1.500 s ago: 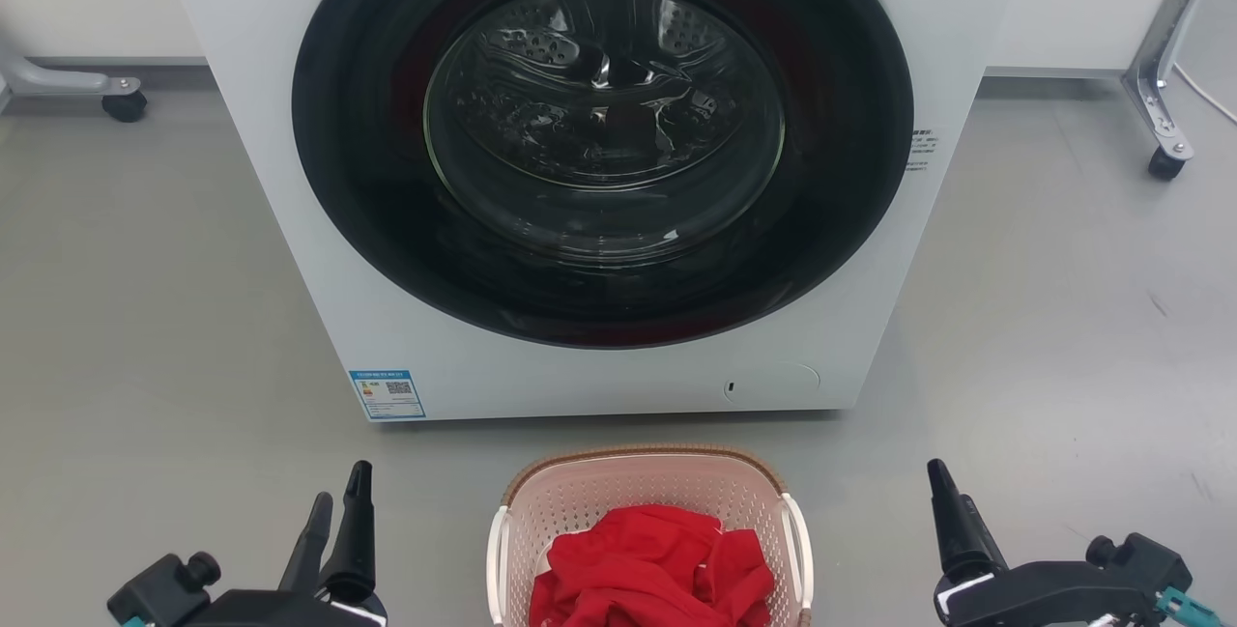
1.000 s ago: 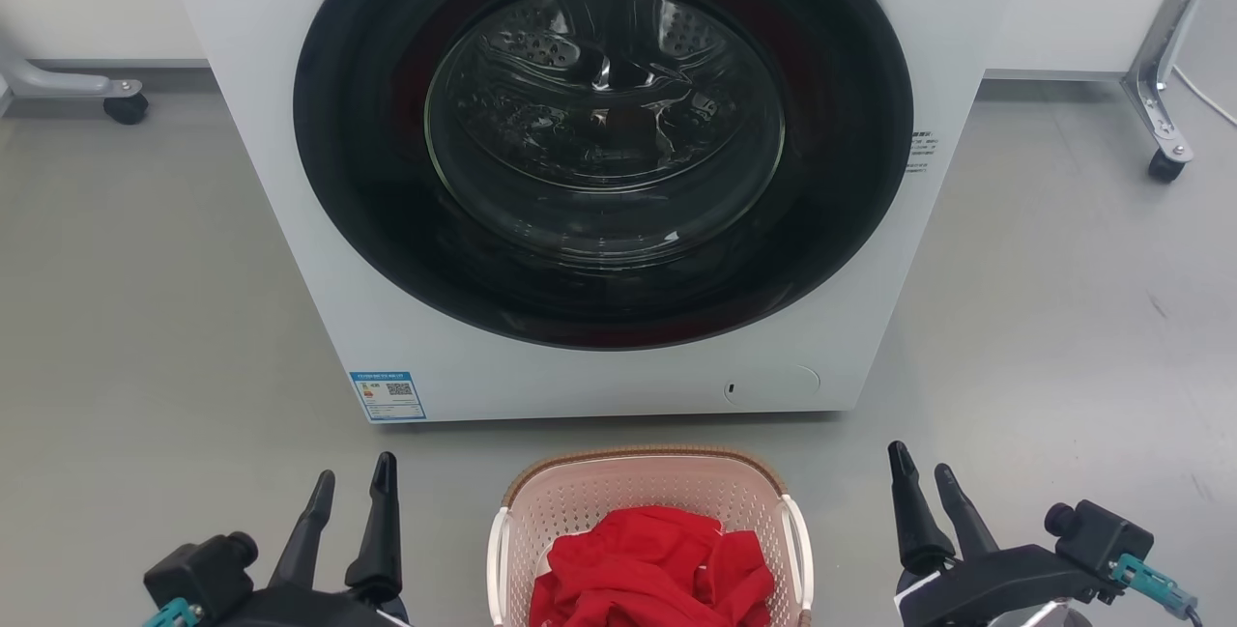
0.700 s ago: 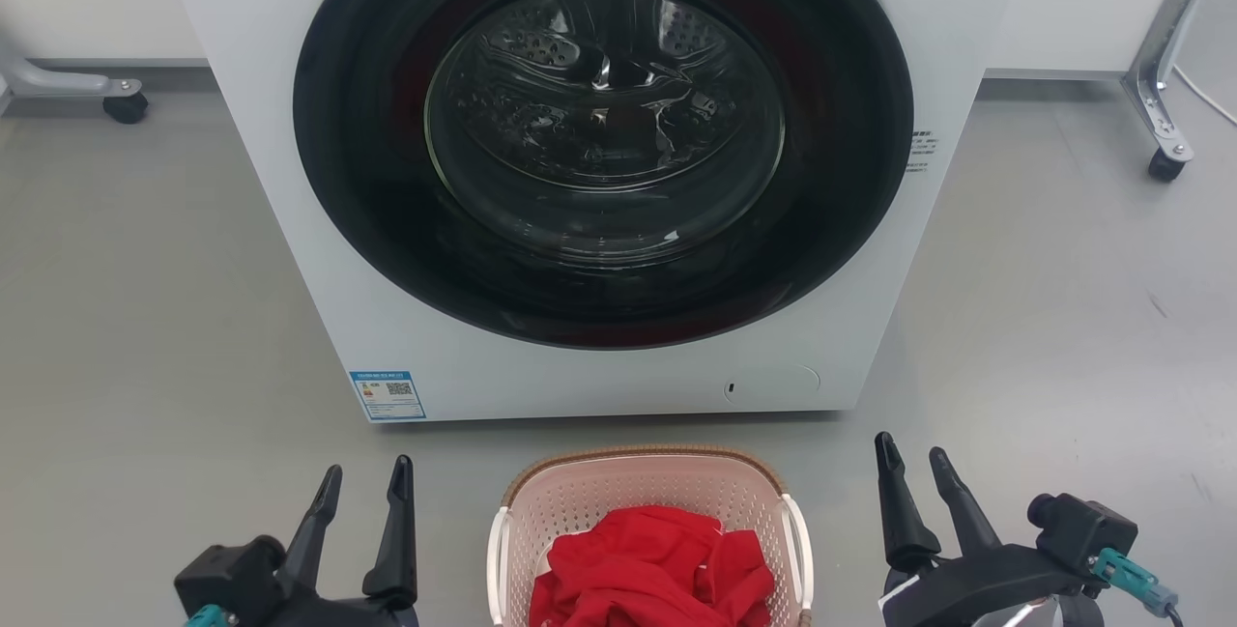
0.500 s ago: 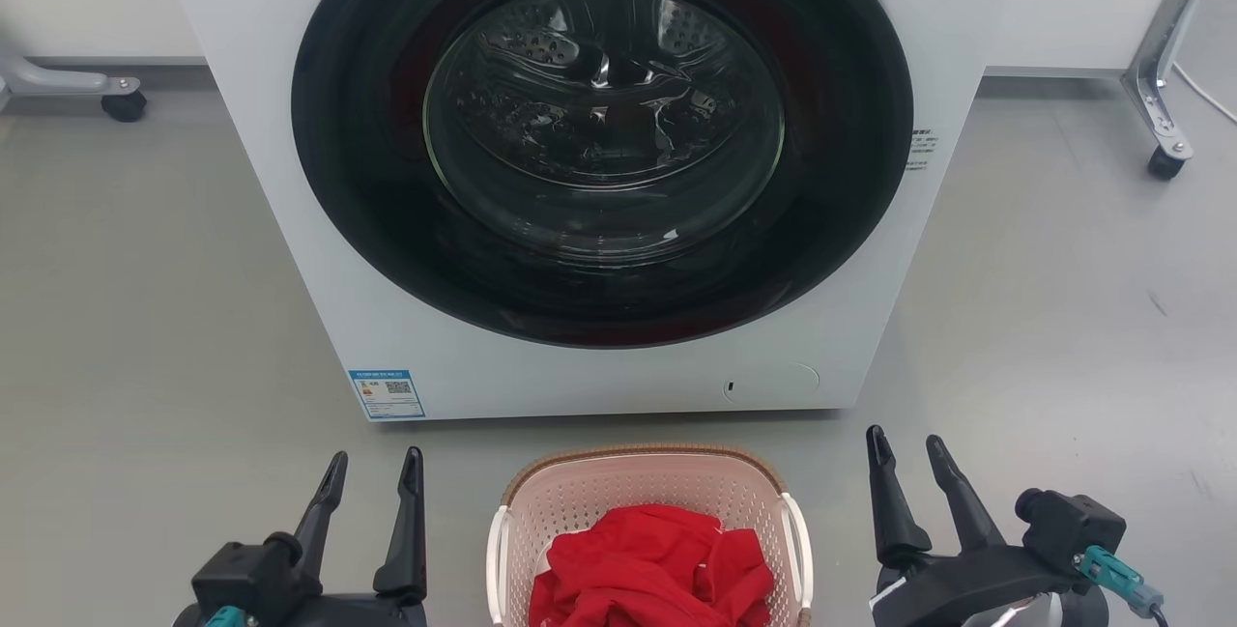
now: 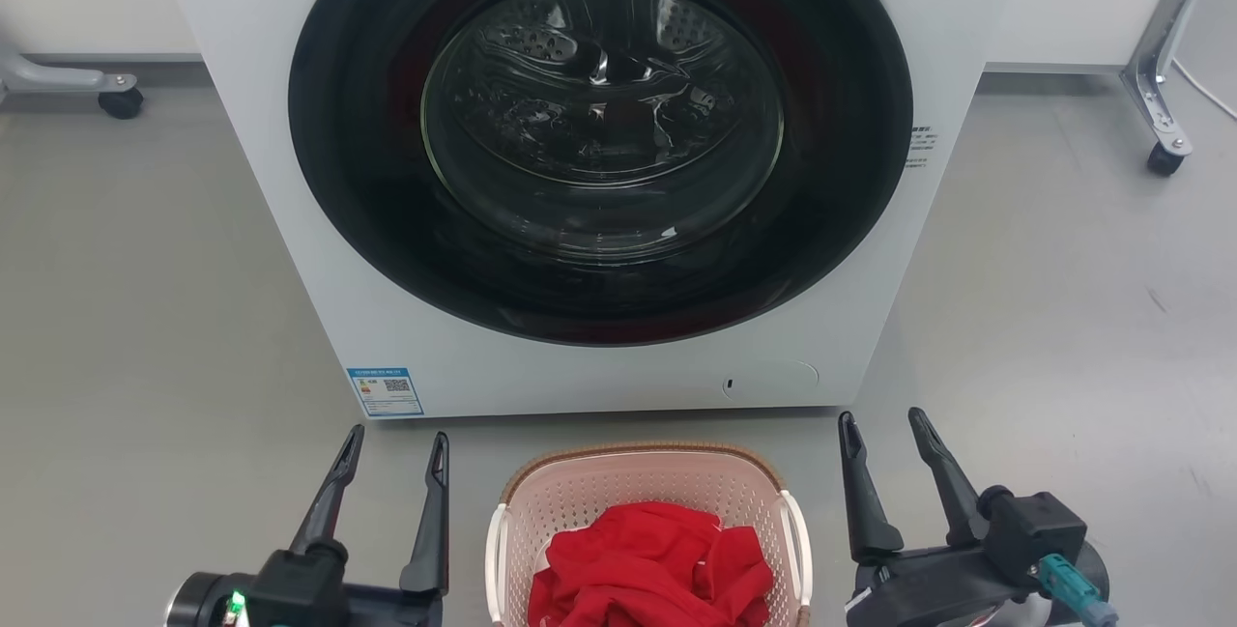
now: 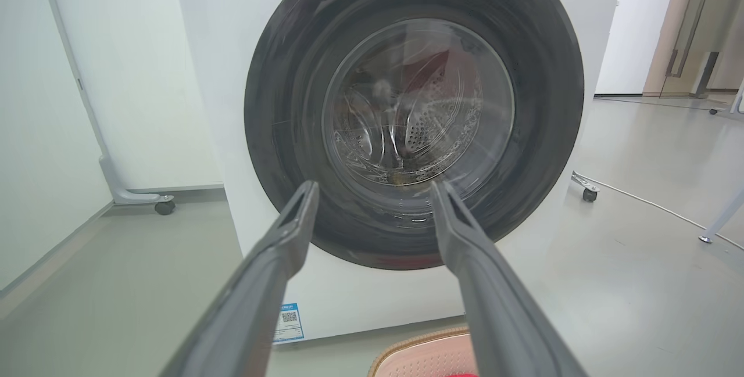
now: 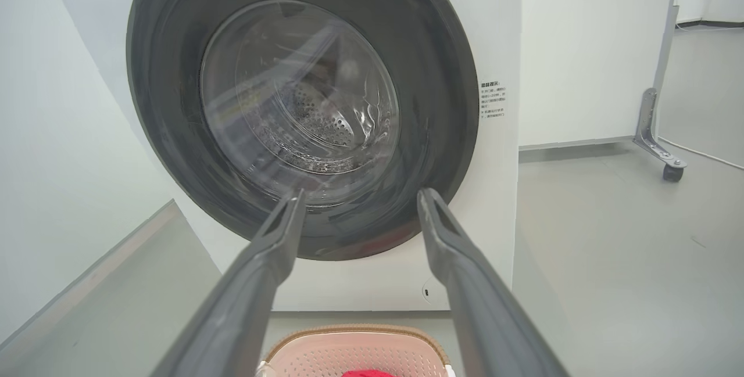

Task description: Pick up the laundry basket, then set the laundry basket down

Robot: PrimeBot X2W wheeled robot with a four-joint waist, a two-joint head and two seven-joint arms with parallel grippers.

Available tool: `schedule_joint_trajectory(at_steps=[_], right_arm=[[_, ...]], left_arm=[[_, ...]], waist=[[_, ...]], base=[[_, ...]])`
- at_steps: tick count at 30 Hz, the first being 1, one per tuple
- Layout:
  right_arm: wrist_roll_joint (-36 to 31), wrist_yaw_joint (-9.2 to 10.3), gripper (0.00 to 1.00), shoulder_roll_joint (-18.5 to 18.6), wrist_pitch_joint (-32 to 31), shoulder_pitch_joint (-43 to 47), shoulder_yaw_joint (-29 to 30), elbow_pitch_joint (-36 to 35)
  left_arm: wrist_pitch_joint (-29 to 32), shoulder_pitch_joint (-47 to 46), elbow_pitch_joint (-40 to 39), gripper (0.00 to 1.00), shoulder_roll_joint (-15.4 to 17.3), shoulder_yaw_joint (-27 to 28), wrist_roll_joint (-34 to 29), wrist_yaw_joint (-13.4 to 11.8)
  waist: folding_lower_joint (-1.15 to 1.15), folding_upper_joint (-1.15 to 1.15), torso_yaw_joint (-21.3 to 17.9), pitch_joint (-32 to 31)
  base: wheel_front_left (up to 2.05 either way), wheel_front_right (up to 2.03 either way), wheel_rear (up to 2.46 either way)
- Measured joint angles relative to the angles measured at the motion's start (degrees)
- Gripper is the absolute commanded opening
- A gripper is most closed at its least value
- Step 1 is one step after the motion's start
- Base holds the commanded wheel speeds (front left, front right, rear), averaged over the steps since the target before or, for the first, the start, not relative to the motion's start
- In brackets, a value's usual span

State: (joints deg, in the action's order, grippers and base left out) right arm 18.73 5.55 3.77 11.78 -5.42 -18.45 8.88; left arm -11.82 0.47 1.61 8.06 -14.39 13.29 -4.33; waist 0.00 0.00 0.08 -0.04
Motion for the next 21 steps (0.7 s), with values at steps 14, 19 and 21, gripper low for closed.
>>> schedule_joint_trajectory(at_steps=[14,19,21], right_arm=[[-10.8,1.6,1.0,0.0,2.5,0.0,-1.9,-2.4],[-10.8,1.76,1.0,0.0,2.6,0.0,-1.3,-2.5],[-10.8,1.76,1.0,0.0,2.7,0.0,-1.1,-2.5]], left_arm=[[-2.7,1.1,-2.2,1.0,0.1,-1.1,-8.5,-1.7],[-2.7,1.4,-2.1,1.0,-0.1,-0.5,-8.1,-1.7],[-2.7,1.4,-1.9,1.0,-0.2,-0.3,-7.7,-1.7]], waist=[[0.0,0.0,0.0,0.2],[0.0,0.0,0.0,0.3],[0.0,0.0,0.0,0.3]], base=[[0.0,0.0,0.0],[0.0,0.0,0.0],[0.0,0.0,0.0]])
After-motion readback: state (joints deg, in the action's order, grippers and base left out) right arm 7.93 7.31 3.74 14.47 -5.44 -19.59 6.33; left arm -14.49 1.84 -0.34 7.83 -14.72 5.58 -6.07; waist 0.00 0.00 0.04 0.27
